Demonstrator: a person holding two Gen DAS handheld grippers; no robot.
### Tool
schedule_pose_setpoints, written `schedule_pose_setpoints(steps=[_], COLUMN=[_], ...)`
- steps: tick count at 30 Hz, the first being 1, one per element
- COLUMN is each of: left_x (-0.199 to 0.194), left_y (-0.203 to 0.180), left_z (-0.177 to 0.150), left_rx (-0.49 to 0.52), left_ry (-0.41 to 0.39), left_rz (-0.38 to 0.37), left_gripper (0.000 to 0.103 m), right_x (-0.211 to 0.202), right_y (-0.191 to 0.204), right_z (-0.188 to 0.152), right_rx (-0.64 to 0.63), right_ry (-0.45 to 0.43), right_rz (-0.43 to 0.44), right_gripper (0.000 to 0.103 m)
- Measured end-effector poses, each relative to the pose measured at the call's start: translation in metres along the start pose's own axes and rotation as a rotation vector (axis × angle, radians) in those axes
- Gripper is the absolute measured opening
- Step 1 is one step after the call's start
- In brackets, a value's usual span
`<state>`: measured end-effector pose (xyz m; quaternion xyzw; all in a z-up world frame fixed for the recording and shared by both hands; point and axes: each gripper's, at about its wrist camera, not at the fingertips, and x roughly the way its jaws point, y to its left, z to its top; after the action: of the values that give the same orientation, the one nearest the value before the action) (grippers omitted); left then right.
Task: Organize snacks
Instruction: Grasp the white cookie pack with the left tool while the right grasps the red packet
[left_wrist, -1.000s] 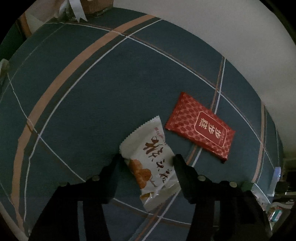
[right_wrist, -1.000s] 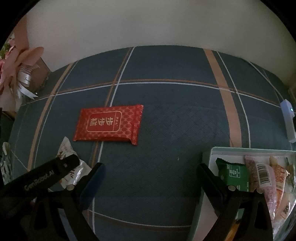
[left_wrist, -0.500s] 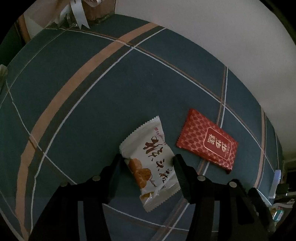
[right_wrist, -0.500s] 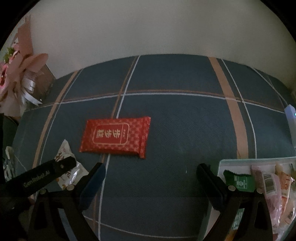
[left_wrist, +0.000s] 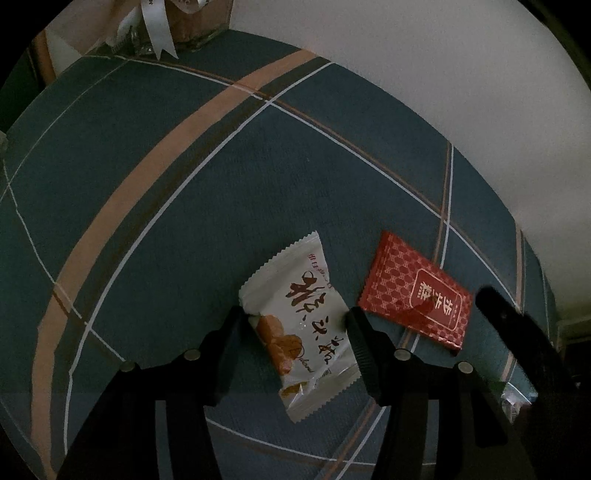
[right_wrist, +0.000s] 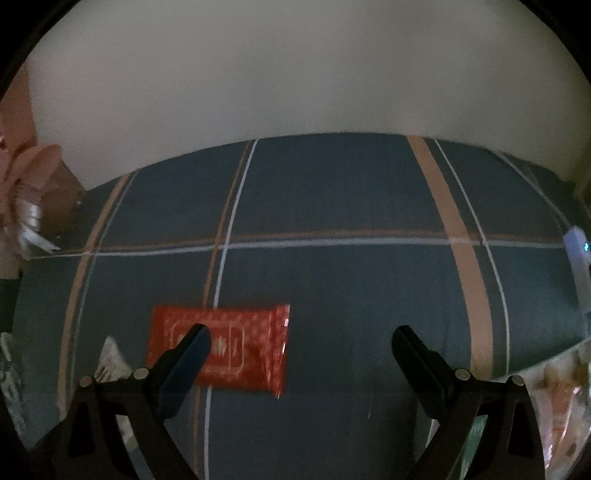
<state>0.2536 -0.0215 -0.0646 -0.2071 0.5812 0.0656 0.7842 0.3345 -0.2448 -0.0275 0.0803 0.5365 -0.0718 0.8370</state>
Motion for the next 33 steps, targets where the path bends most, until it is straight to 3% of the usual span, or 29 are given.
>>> schedule_pose_setpoints(steps=[8,17,25,33], left_x=[-0.006,-0.005,-0.007,-0.012], left_y=[0.007,0.014,0.020,0.037], left_z=[0.001,0.009,0.010,0.015], left_rx=[0.008,-0.009,-0.038,-0.069], left_ry=[-0.002,0.001,0.003,-0.007], left_rz=[-0.007,-0.023,-0.038,-0.035], left_gripper=[0.058,0.058,0.058,0.058], right_x=[0.028,0.028,0.012,0.017], right_y=[0.013,0.011,0.015,0.056], right_z=[0.021,0.010,-0.010,-0.029], right_rx=[-0.069,-0.117,-0.231,-0.418], right_ry=[0.042,0.079,0.092,0.122], right_rz=[-0.100,-0.132,-0.084,-0.062], right_gripper=[0.100,0.100,0.100,0.100])
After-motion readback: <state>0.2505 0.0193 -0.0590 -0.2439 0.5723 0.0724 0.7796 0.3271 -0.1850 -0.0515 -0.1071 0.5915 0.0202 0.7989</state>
